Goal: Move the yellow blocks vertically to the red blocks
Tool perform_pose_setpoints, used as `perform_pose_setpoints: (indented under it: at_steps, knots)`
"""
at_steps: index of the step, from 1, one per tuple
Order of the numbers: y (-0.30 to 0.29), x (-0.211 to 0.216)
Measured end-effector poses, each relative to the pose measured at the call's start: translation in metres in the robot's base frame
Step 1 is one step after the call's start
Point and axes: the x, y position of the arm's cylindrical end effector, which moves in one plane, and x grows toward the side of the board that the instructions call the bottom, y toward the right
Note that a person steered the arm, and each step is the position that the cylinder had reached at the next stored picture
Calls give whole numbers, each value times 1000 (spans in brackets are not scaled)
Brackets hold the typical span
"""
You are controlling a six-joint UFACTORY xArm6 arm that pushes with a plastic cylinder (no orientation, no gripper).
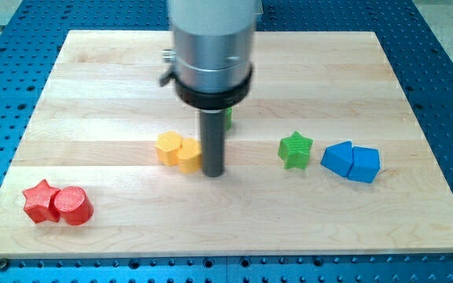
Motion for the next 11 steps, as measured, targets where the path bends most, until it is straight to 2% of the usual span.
perform_pose_setpoints:
  at_steps: [1, 2, 3, 4, 6, 7, 8, 9, 10, 11]
  knots:
    - [-64, -21]
    - [-100, -51]
    - [-79, -55]
    - [-94, -78]
    - [-151, -80]
    - [-111, -62]
    - [-113, -26]
    - [-155, -30]
    - [-155, -36]
    - [-195, -49]
